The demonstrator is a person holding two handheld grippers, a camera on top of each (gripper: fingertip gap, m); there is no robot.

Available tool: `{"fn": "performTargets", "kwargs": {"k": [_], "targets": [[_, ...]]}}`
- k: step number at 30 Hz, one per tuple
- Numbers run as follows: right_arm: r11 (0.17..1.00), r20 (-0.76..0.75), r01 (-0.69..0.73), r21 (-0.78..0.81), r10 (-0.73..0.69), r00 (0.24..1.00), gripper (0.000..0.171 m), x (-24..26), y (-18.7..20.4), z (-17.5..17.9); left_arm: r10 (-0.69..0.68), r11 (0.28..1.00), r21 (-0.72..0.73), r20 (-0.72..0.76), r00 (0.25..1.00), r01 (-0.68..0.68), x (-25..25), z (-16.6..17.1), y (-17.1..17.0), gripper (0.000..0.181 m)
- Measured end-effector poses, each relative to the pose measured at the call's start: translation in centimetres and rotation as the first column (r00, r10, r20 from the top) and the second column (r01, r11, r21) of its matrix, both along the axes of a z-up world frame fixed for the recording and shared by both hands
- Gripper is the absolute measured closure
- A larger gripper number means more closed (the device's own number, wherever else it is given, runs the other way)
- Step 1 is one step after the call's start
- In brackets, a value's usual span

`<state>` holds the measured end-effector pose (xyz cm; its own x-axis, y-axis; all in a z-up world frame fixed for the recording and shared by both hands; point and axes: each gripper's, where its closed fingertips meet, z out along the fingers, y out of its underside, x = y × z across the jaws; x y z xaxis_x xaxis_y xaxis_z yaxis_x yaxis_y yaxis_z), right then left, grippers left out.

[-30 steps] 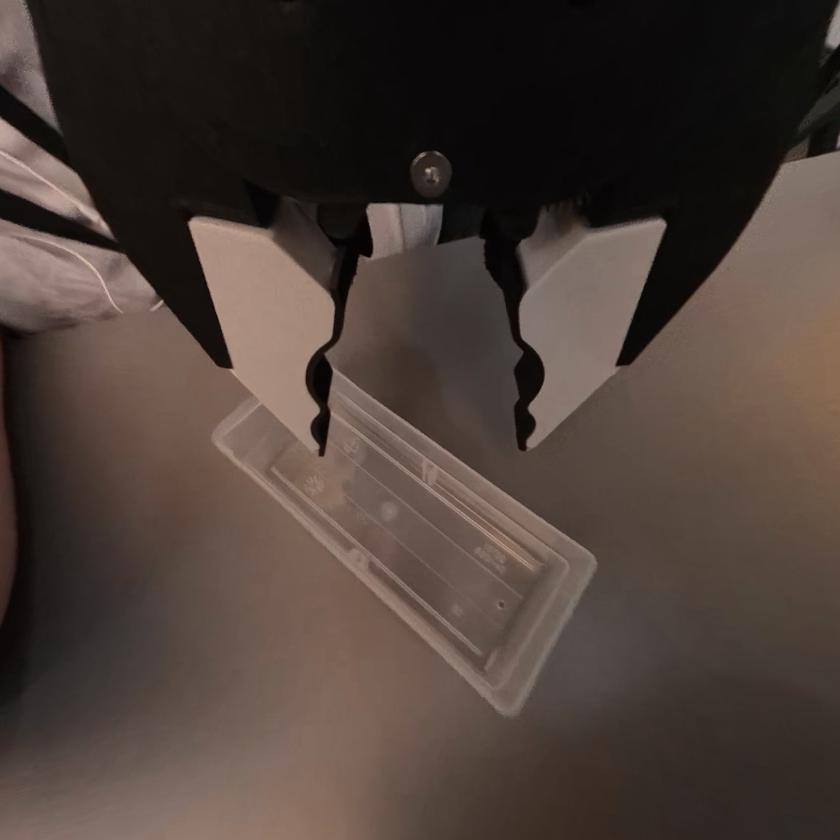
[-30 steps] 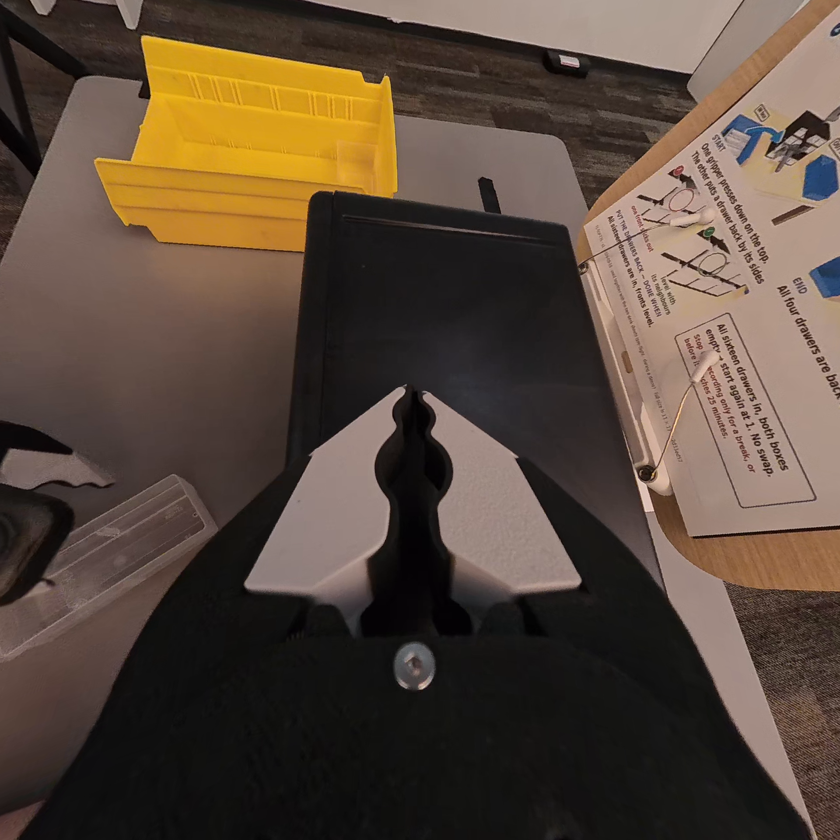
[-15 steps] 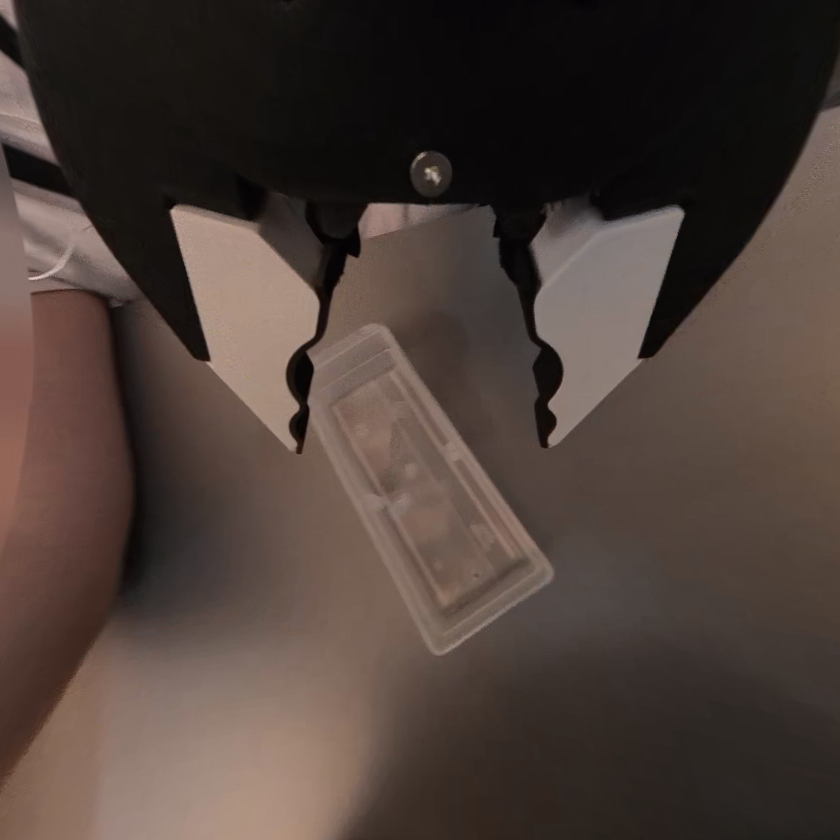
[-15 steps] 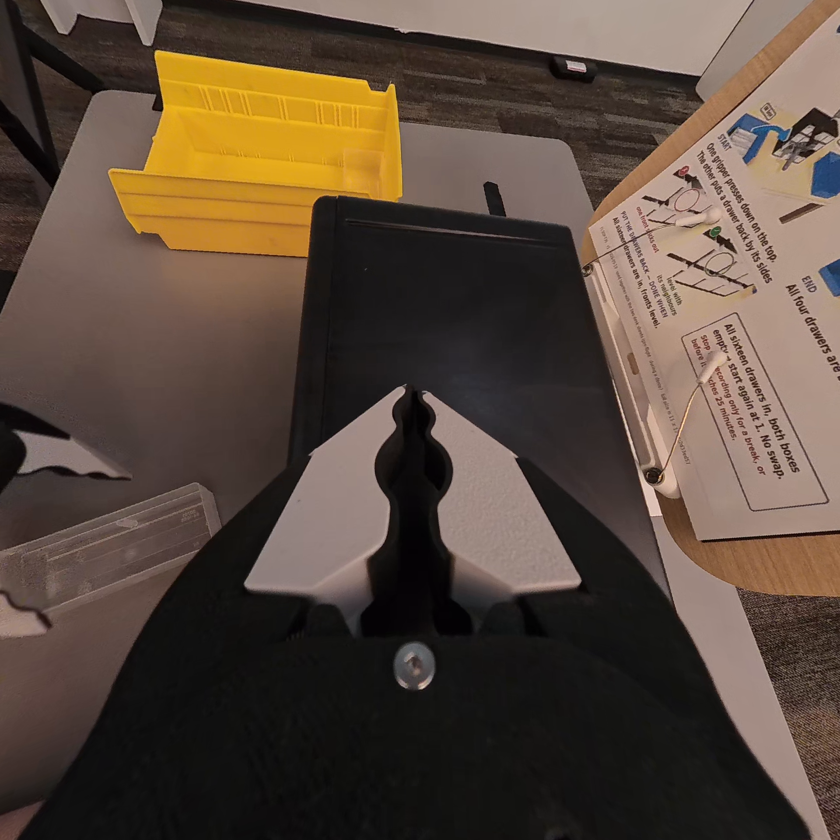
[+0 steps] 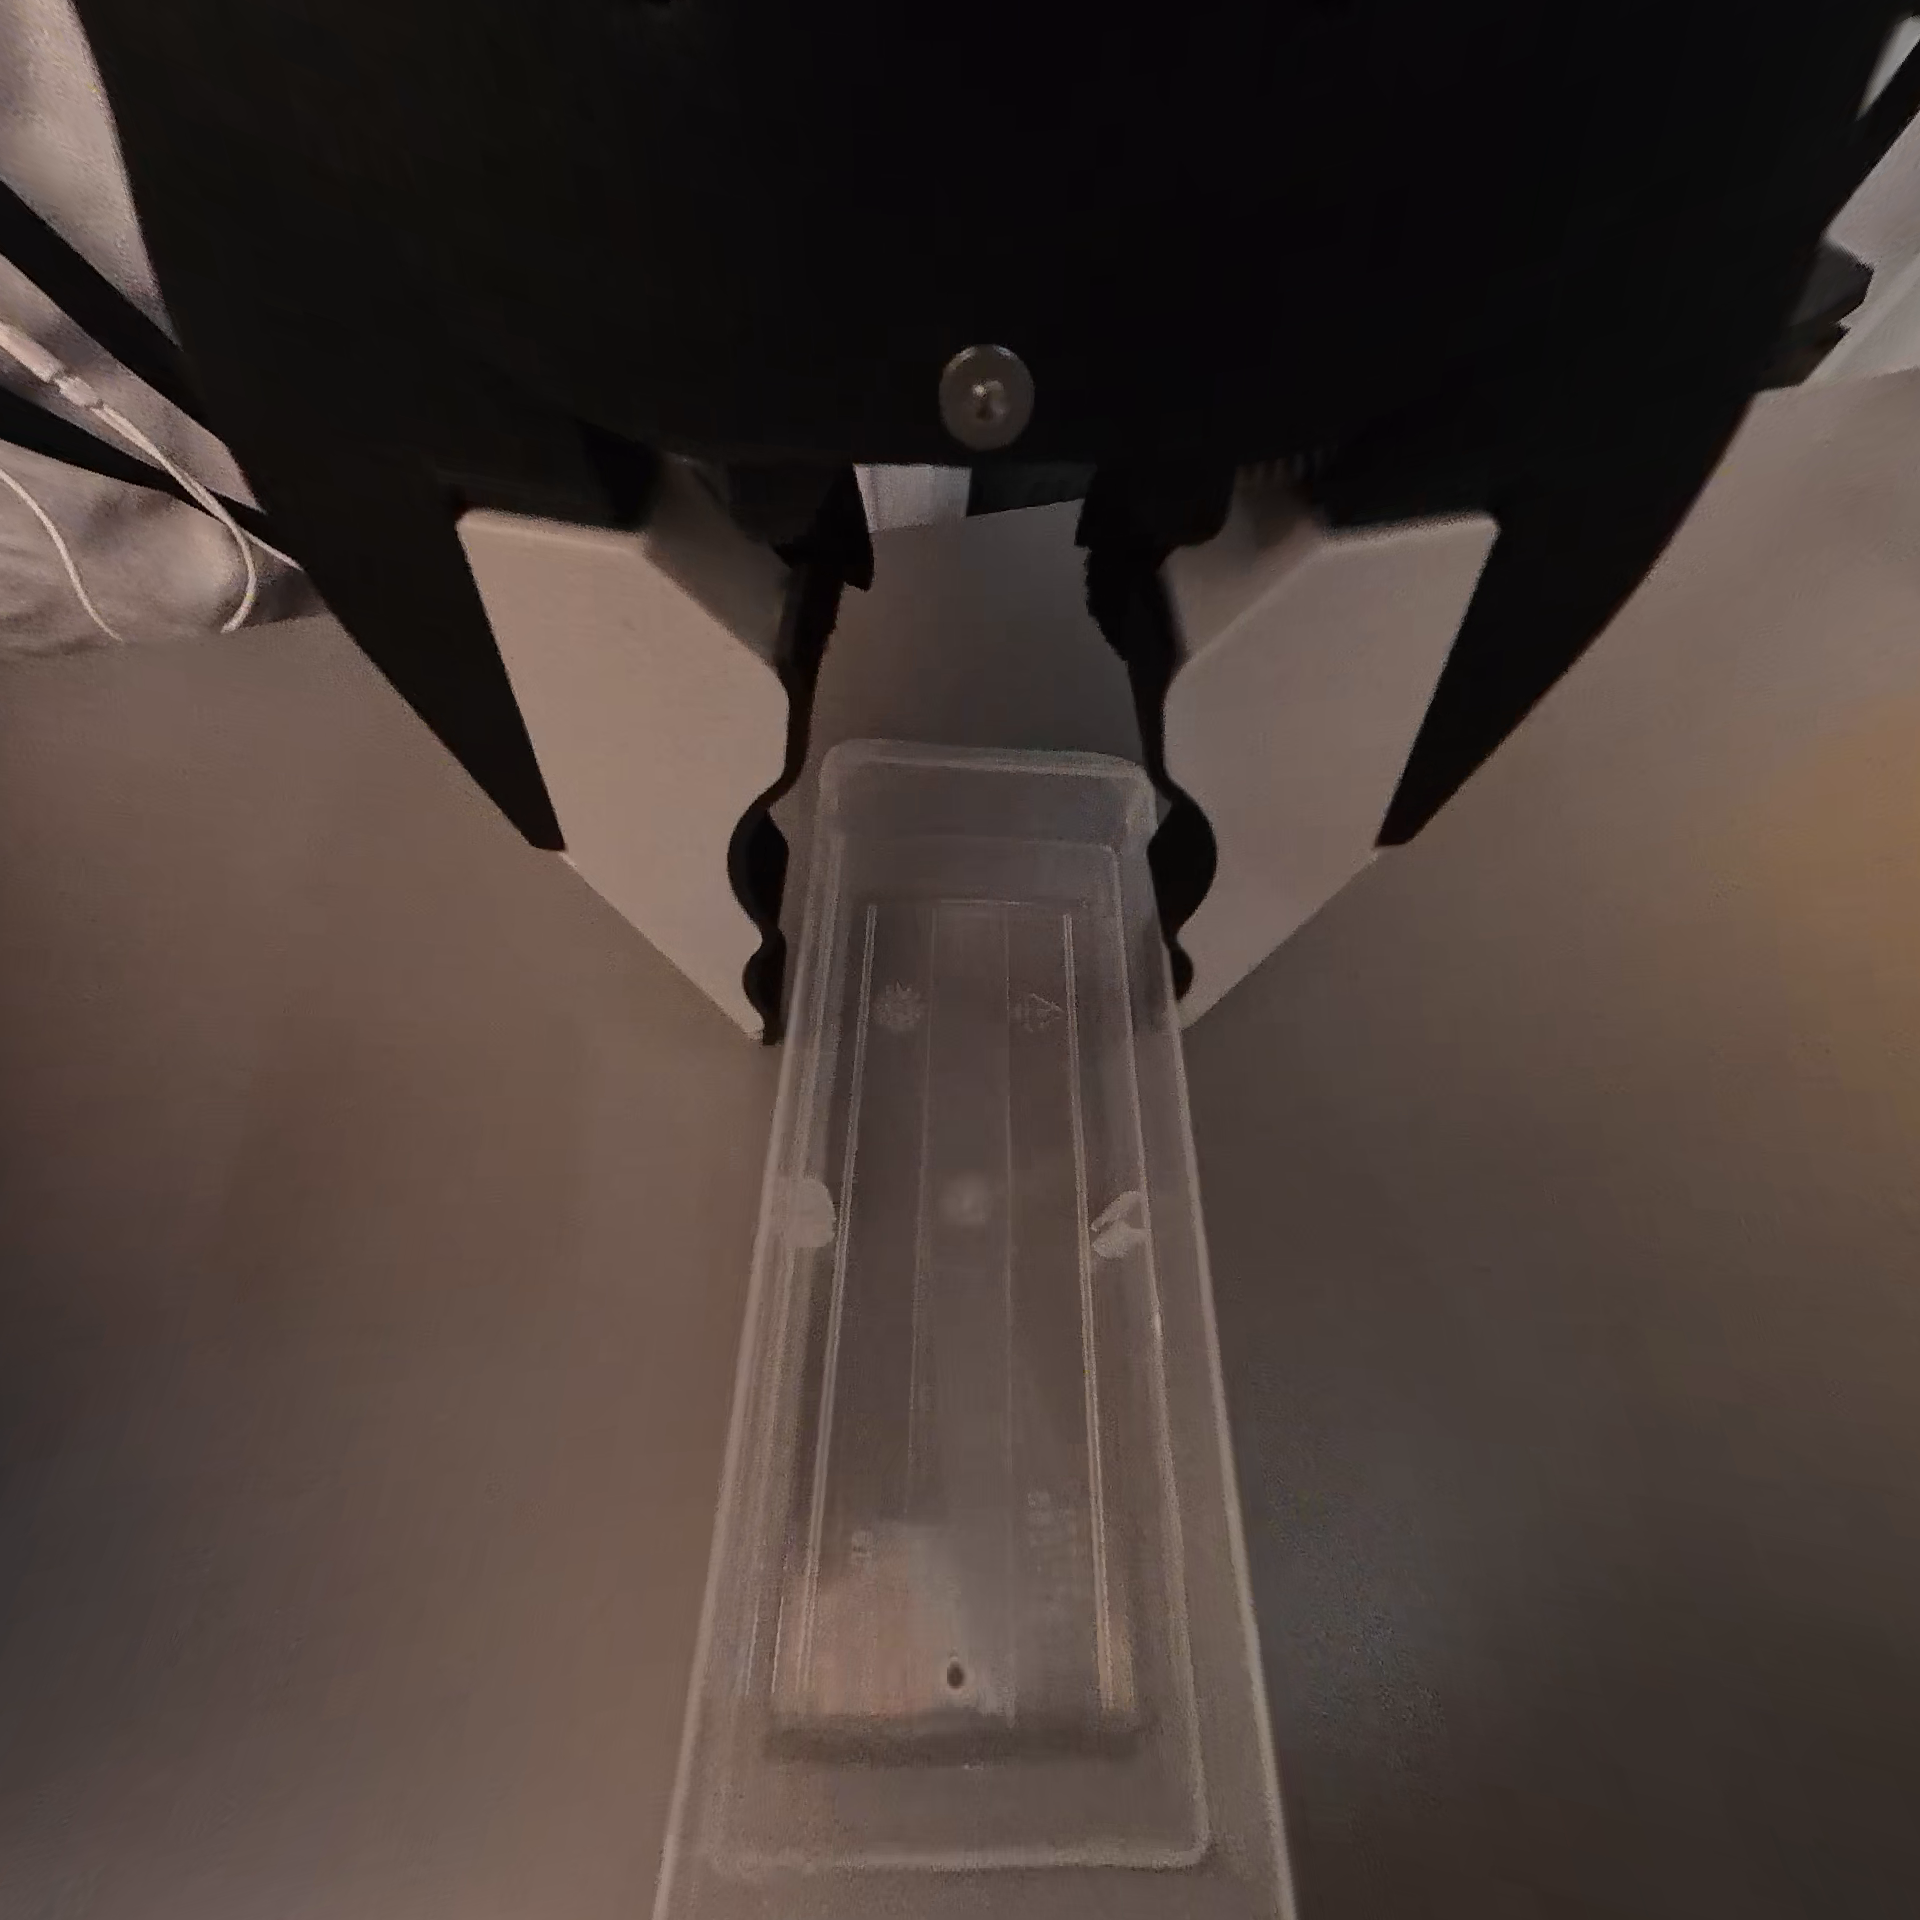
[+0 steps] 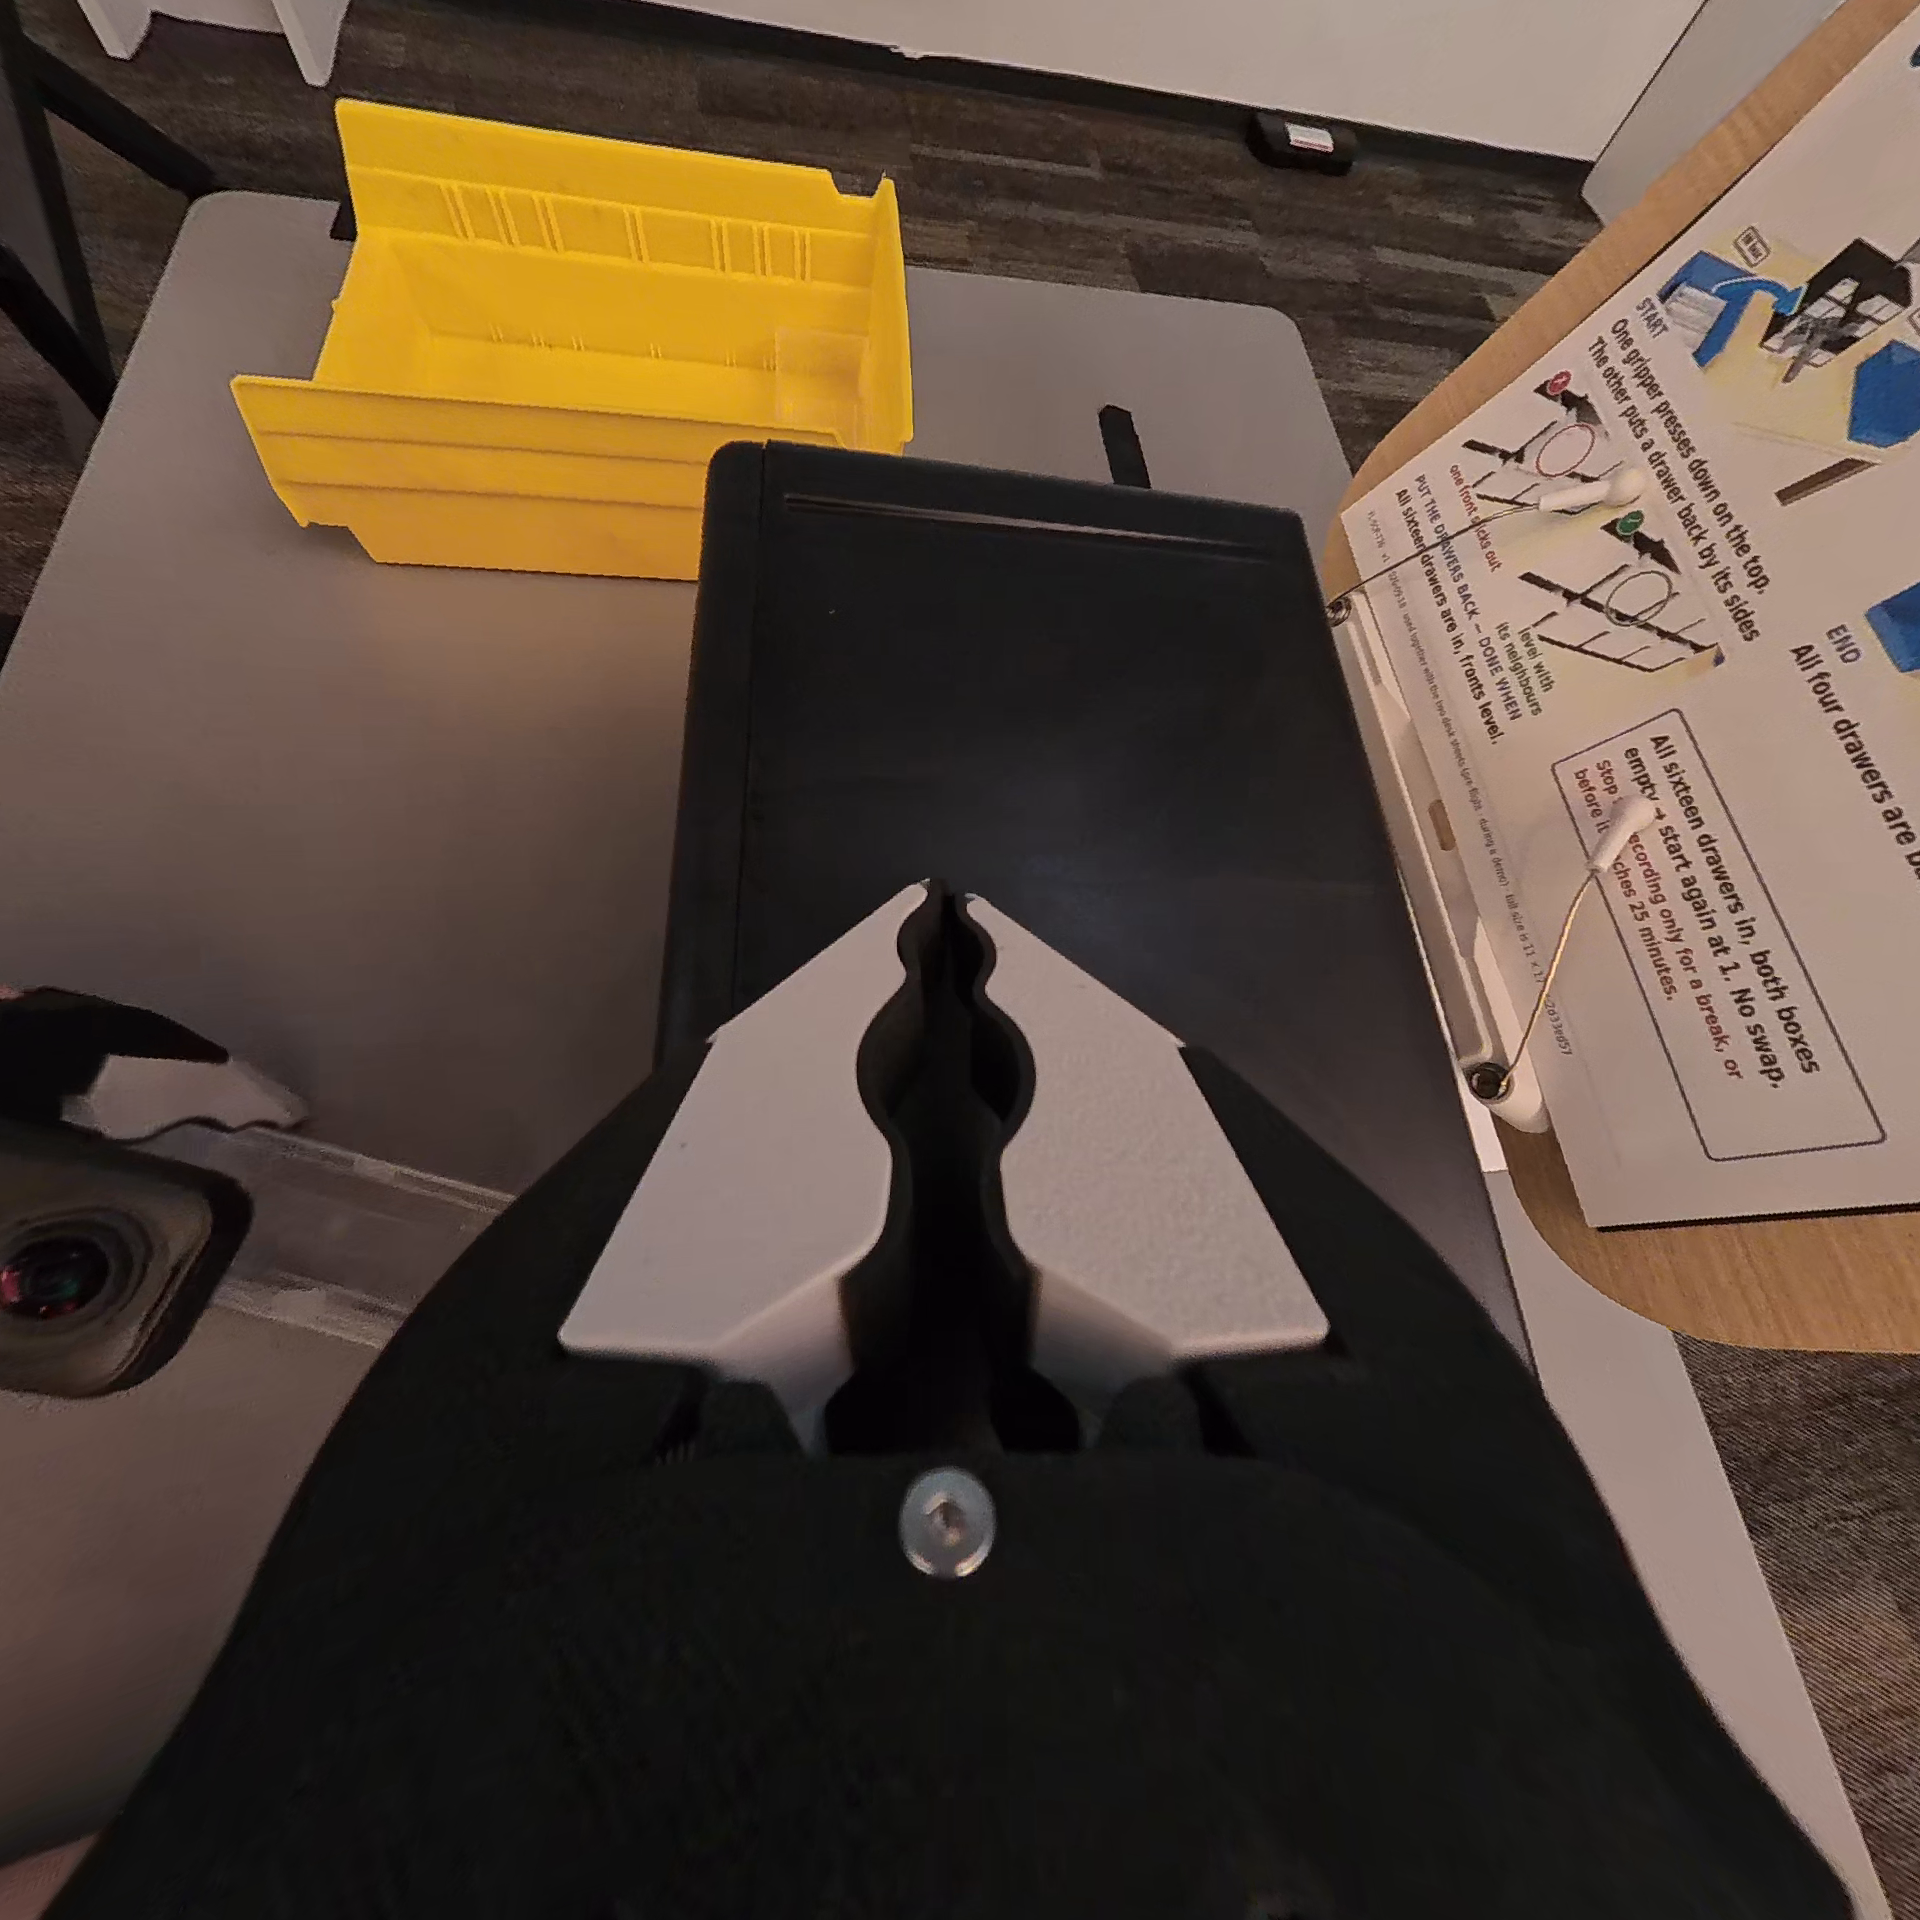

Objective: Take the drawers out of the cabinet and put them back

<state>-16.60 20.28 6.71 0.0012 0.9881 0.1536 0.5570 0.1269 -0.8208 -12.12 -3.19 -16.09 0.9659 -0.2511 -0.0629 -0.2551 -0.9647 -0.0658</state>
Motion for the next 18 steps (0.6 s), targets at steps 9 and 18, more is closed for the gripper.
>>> {"fn": "performTargets", "kwargs": {"k": [9,18], "targets": [[1.0,-0.009,-0.006,-0.013,0.006,1.0,0.171,0.0,0.0,0.0,0.031,0.997,0.067,0.039,0.999,-0.034,-0.3,3.7,3.4,0.121],[1.0,-0.01,-0.006,-0.024,0.006,1.0,0.171,0.0,-0.1,0.0,0.101,0.979,0.167,0.076,0.992,-0.113,-0.9,7.8,8.1,0.121]]}}
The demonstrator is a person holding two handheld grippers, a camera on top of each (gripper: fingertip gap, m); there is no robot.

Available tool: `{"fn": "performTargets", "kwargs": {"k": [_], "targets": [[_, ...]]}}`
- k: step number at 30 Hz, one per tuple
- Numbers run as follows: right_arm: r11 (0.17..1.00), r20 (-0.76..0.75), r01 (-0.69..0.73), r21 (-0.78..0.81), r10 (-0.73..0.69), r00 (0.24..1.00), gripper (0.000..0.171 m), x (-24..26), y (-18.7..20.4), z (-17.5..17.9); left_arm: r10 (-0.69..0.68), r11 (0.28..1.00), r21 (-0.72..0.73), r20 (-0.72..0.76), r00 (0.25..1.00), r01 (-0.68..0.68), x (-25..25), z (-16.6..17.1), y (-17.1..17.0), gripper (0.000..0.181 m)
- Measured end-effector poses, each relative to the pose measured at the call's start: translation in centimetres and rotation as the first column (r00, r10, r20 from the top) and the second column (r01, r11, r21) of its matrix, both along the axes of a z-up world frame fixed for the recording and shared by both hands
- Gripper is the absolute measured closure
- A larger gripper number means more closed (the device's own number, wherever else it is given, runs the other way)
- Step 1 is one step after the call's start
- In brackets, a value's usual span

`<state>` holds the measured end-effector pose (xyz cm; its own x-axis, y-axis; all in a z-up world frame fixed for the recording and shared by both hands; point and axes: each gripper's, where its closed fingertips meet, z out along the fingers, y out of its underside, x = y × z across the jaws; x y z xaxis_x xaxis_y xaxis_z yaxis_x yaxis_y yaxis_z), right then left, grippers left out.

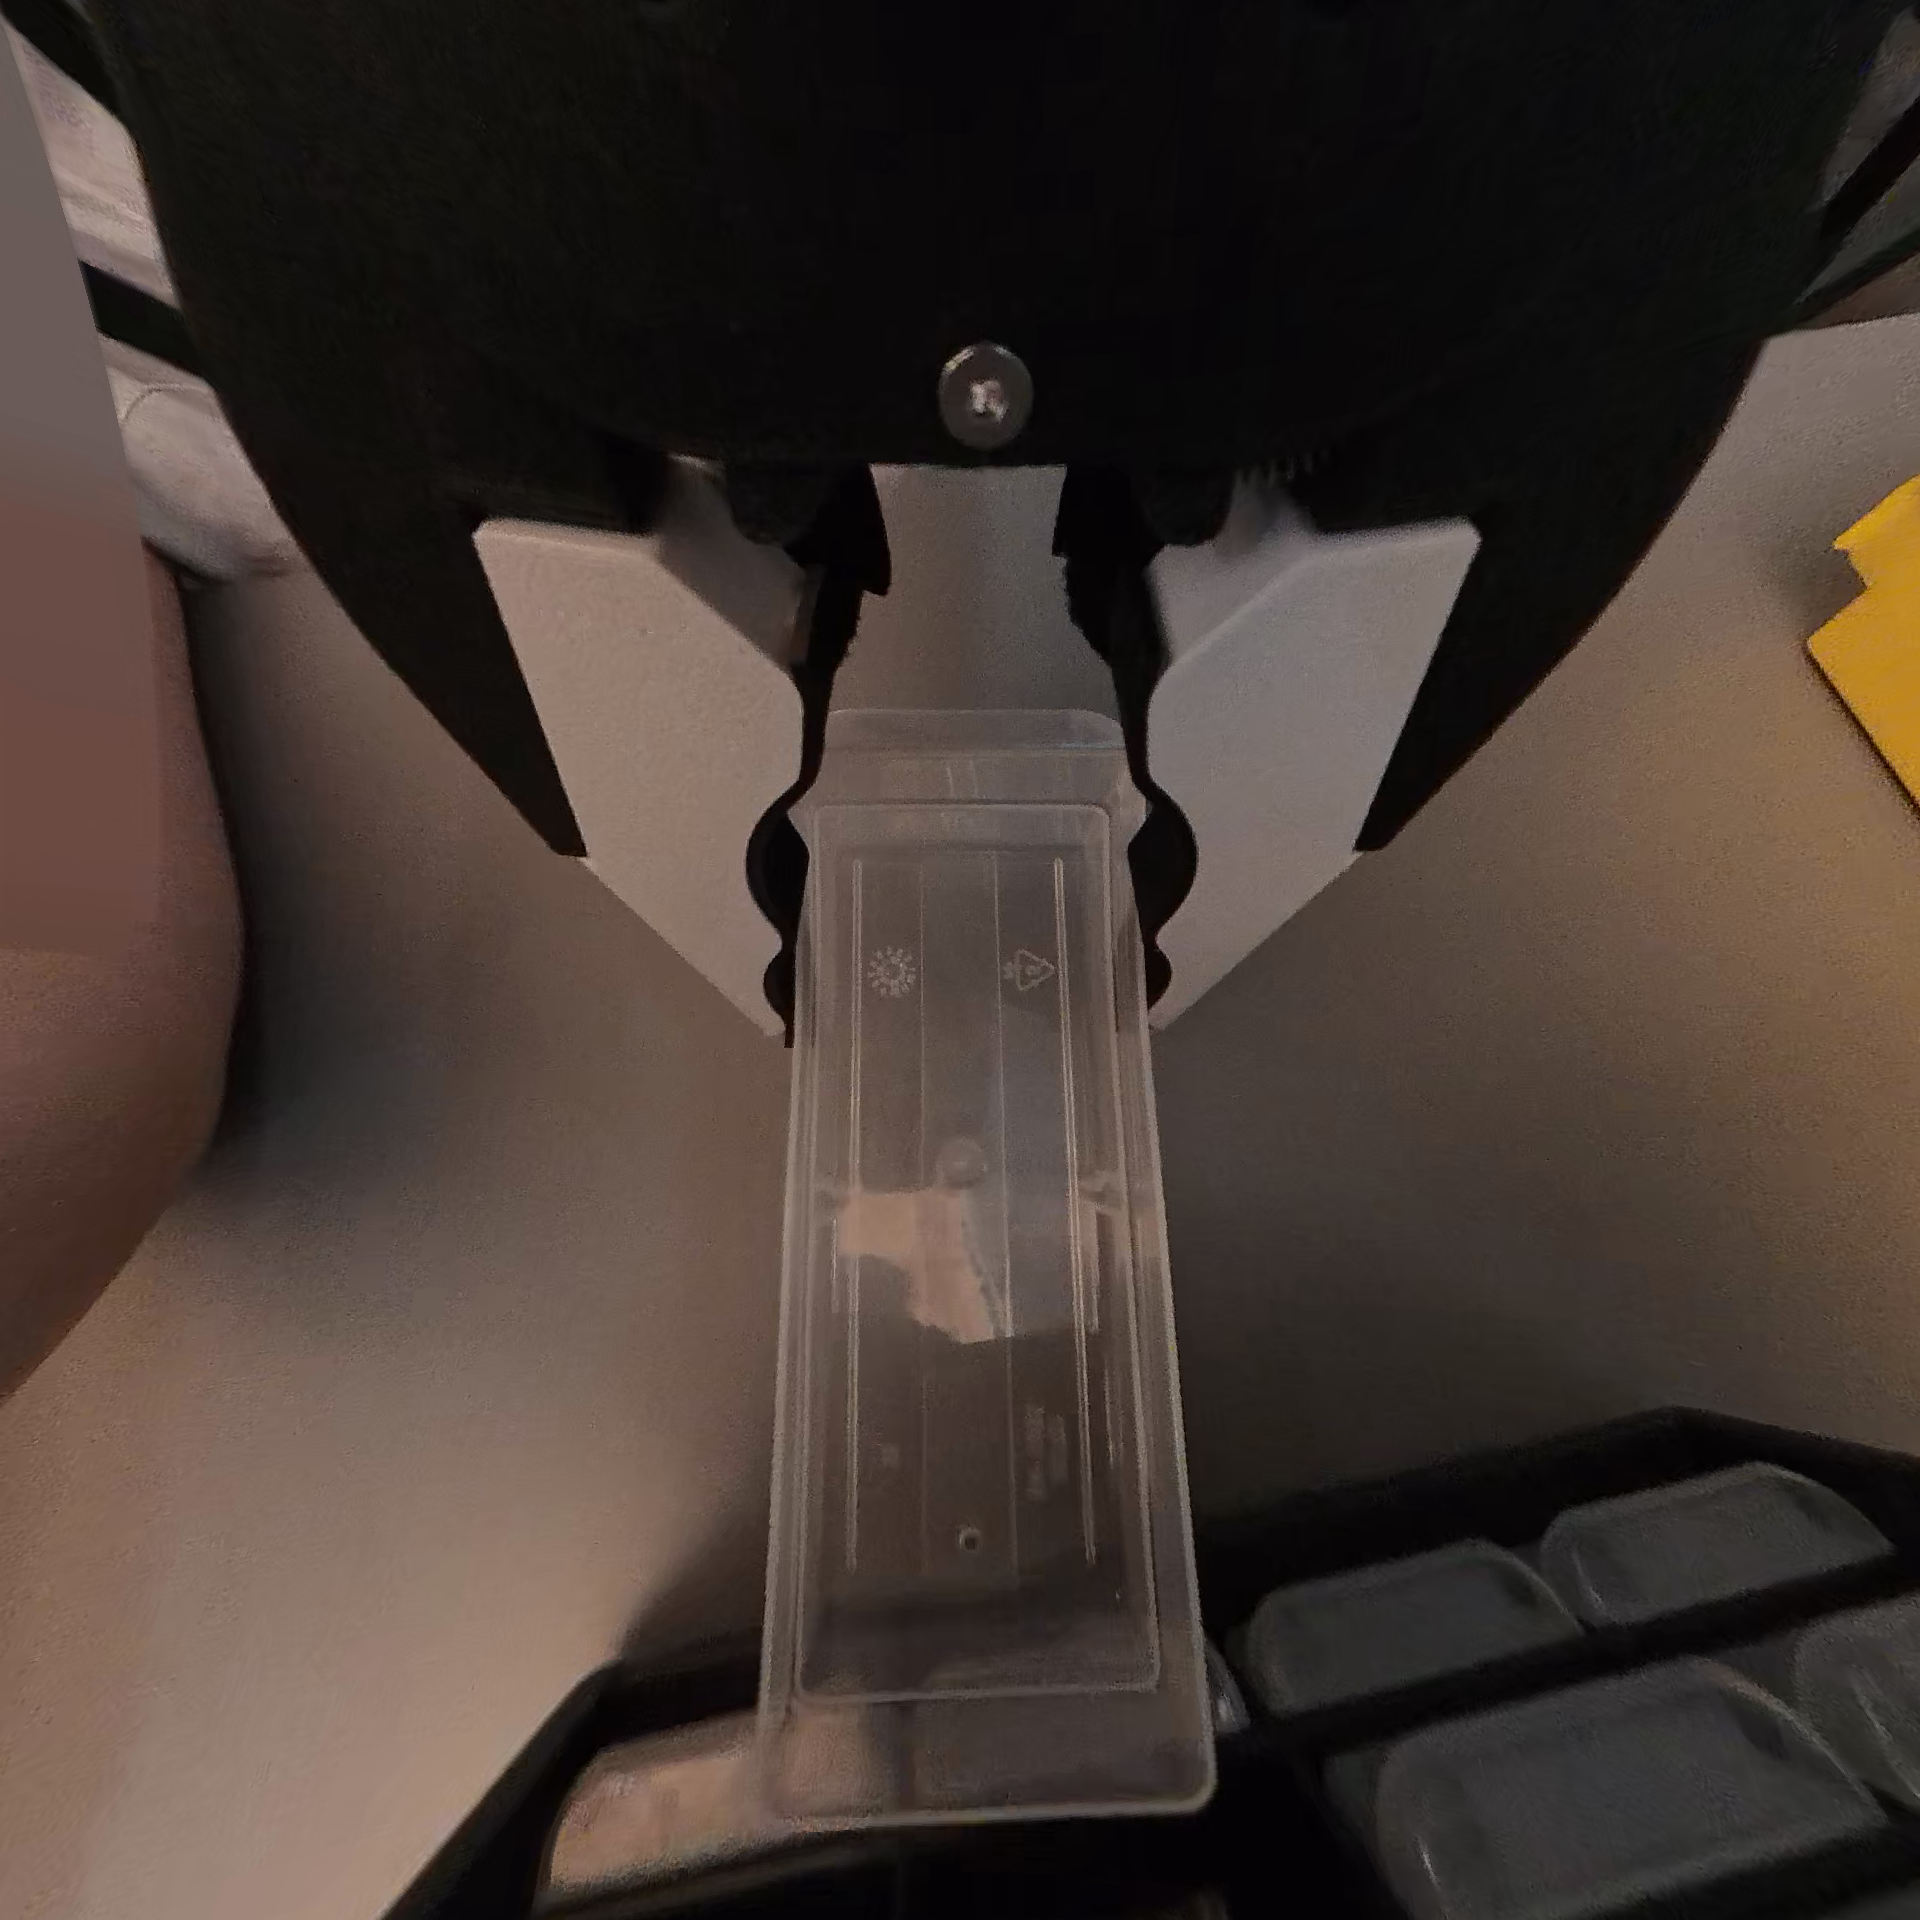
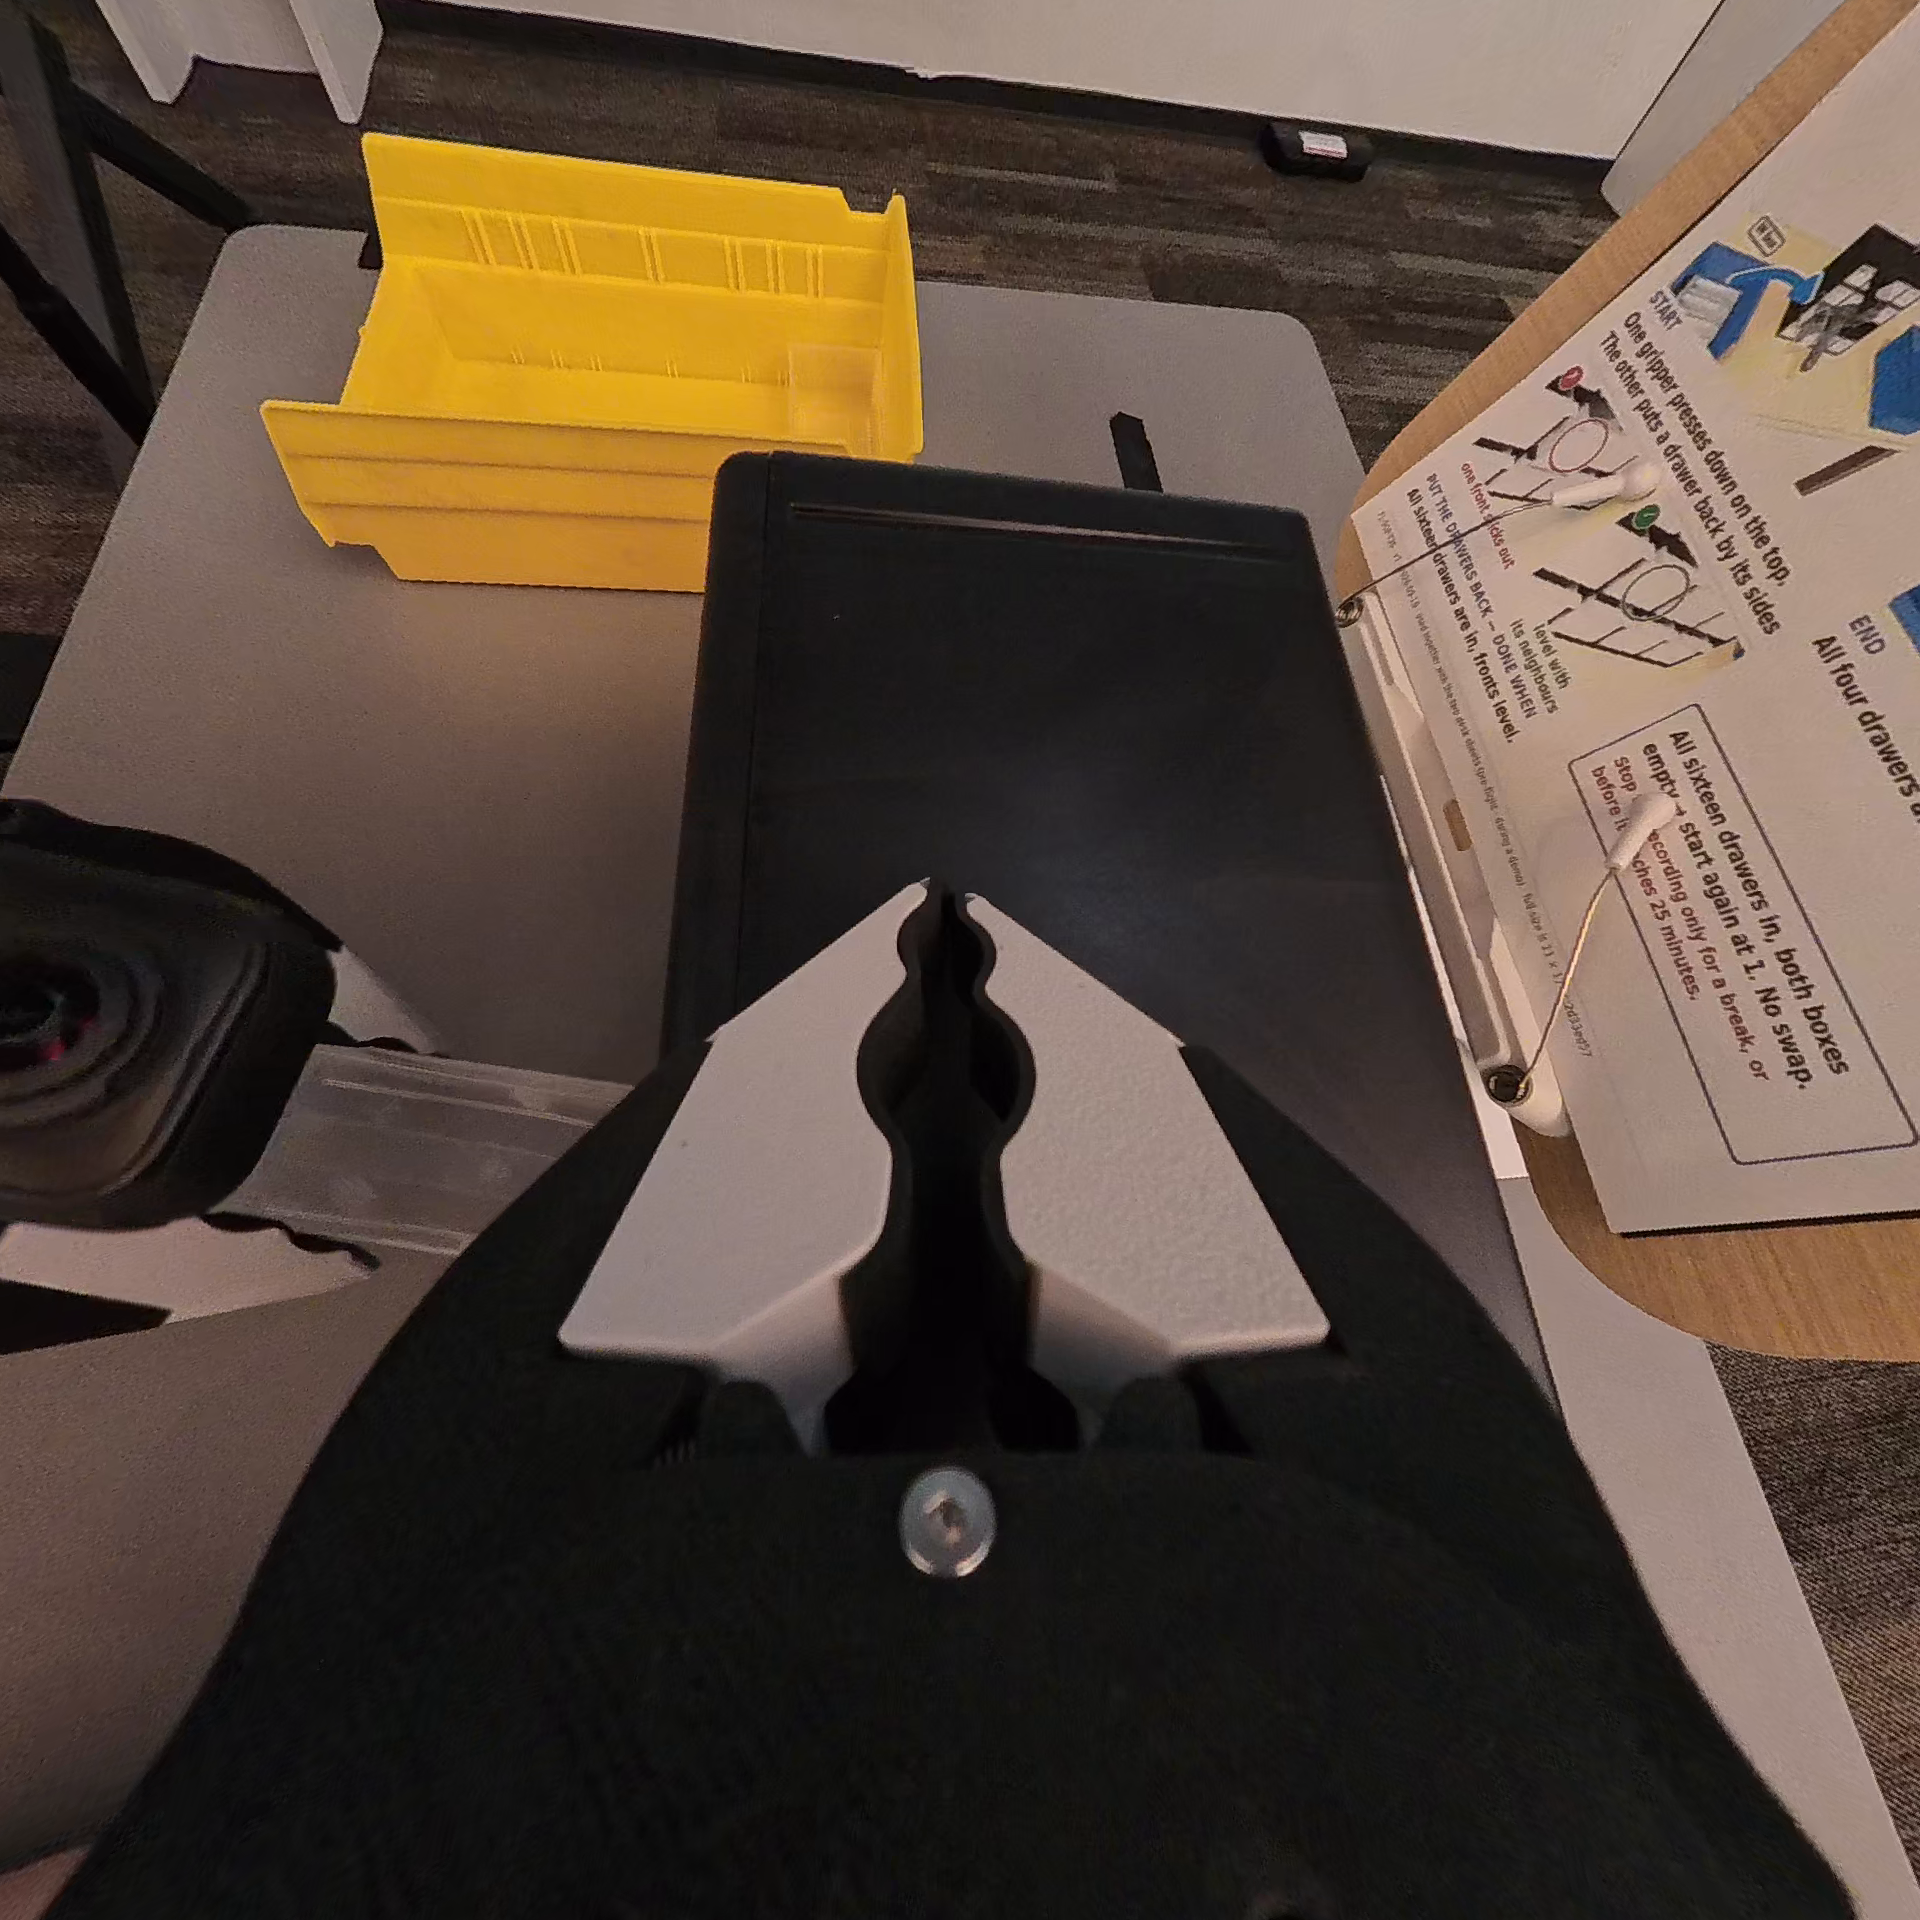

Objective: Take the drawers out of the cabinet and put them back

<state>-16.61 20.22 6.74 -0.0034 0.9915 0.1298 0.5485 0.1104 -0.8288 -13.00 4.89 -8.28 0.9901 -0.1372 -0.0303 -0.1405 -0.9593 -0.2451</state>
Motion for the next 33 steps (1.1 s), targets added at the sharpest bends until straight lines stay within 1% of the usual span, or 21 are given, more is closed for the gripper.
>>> {"fn": "performTargets", "kwargs": {"k": [3,6,9,14,20,24,27,28,29,31,33], "targets": [[1.0,-0.001,0.0,-0.005,0.0,1.0,0.171,0.0,0.0,0.0,0.022,1.0,0.022,0.015,1.0,-0.022,-0.3,0.2,0.9,0.121],[1.0,0.0,0.001,-0.006,-0.001,1.0,0.171,0.0,0.0,0.0,0.036,0.999,0.0,0.026,0.999,-0.036,-0.5,-0.3,1.0,0.12],[1.0,0.0,0.001,-0.009,-0.001,1.0,0.171,0.0,0.0,0.0,0.059,0.998,0.029,0.056,0.997,-0.06,-0.6,-0.1,1.6,0.121],[1.0,-0.004,0.0,-0.025,0.0,1.0,0.171,0.0,0.0,0.0,0.069,0.997,0.037,0.038,0.997,-0.071,-0.9,-0.1,2.2,0.12],[1.0,-0.003,0.001,-0.024,-0.001,1.0,0.171,0.0,0.0,0.0,0.063,0.992,0.107,-0.003,0.998,-0.062,-0.8,-0.3,4.3,0.12],[1.0,-0.004,0.0,-0.03,0.0,1.0,0.171,0.0,0.0,0.0,0.063,0.983,0.171,0.027,0.998,-0.066,-0.6,-0.8,6.5,0.119],[0.999,-0.004,-0.001,-0.033,0.0,1.0,0.171,0.0,0.0,0.0,0.023,0.979,0.204,0.025,0.999,-0.027,-0.2,-1.2,6.7,0.116],[0.999,-0.004,-0.001,-0.033,0.001,1.0,0.171,0.0,0.0,0.0,-0.002,0.976,0.218,0.013,1.0,-0.001,-0.1,-1.1,6.5,0.111],[0.999,-0.003,-0.001,-0.034,0.001,1.0,0.171,0.0,0.0,0.0,-0.03,0.971,0.235,-0.013,0.999,0.032,-0.2,-0.9,6.3,0.102],[0.999,-0.004,0.0,-0.039,0.0,1.0,0.171,0.0,0.1,0.0,-0.094,0.952,0.279,-0.127,0.987,0.126,-1.1,0.0,5.8,0.086],[0.999,-0.005,0.001,-0.041,-0.001,1.0,0.171,0.0,0.1,0.0,-0.182,0.905,0.334,-0.255,0.95,0.263,-1.9,1.0,5.2,0.077]]}}
